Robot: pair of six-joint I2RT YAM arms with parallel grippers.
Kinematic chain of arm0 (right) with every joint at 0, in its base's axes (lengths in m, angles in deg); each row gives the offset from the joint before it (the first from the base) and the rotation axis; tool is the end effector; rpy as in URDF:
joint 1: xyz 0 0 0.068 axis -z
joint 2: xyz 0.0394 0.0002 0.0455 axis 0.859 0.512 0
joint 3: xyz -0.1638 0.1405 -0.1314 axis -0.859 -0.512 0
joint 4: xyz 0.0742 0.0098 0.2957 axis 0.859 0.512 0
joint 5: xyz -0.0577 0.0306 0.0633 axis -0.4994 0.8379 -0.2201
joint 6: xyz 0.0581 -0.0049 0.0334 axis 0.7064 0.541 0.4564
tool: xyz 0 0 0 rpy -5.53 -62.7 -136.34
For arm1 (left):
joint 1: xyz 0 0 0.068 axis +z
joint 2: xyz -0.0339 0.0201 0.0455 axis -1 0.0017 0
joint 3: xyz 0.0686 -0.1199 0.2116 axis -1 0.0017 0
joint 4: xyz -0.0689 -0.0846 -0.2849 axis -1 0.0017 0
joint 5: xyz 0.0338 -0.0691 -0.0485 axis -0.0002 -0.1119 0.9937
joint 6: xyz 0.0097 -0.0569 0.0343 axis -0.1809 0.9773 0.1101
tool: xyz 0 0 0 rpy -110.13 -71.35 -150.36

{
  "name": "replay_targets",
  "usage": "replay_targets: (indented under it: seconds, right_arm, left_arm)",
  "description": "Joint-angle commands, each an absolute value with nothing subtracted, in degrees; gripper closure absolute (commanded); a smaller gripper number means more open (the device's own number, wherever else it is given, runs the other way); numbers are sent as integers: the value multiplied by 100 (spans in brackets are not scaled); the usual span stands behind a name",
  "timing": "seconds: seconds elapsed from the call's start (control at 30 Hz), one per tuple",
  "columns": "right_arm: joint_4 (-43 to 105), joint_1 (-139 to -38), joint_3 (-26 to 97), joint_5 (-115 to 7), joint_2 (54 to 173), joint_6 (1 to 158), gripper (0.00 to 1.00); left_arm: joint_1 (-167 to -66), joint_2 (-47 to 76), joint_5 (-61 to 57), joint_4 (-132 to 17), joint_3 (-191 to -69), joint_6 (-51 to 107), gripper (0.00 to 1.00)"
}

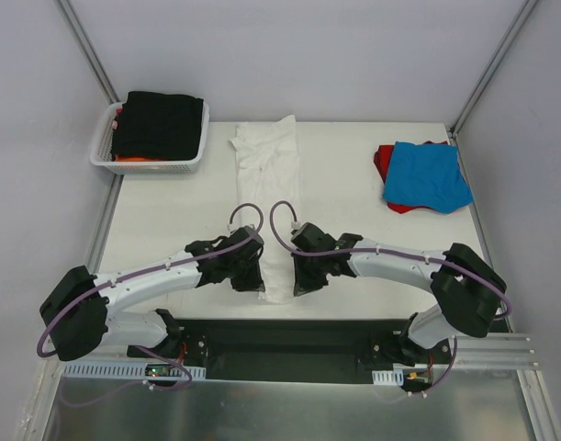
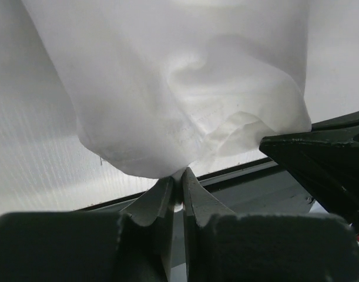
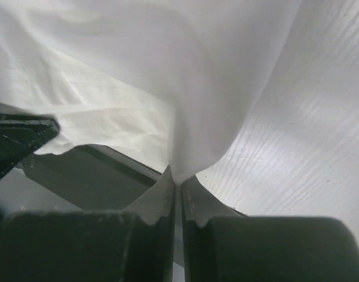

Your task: Fold and stack the t-shirts

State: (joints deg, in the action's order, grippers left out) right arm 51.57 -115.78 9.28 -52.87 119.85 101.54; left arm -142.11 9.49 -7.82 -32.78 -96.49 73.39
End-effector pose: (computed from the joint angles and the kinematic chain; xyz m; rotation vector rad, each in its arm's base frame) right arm 0.1795 0.2876 0.1154 -0.7282 2.6803 0.6792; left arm 0.1770 -0.2325 0.1395 -0.0922 2.7107 -0.7598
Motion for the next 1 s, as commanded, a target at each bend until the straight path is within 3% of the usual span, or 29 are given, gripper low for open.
replay_targets:
  seconds: [0.0, 0.33, 0.6, 0.97]
  right_arm:
    - [5512, -11423, 1351, -5384, 11736, 9946, 97]
    - [5995, -10772, 2036, -5270, 11753, 9489, 98]
    - [6355, -10167, 2800, -4989, 12183, 8953, 99]
    - [6681, -9480, 4179, -4338, 13474, 8338, 99]
  left_arm:
    - [-14264, 948, -903, -2813, -10061, 7098, 92]
    - [-13799, 1404, -736, -2461, -10878, 6589, 91]
    - [-12648, 1817, -656, -2188, -11650, 5851, 92]
    - [-11909, 3478, -296, -2126, -12987, 4910, 92]
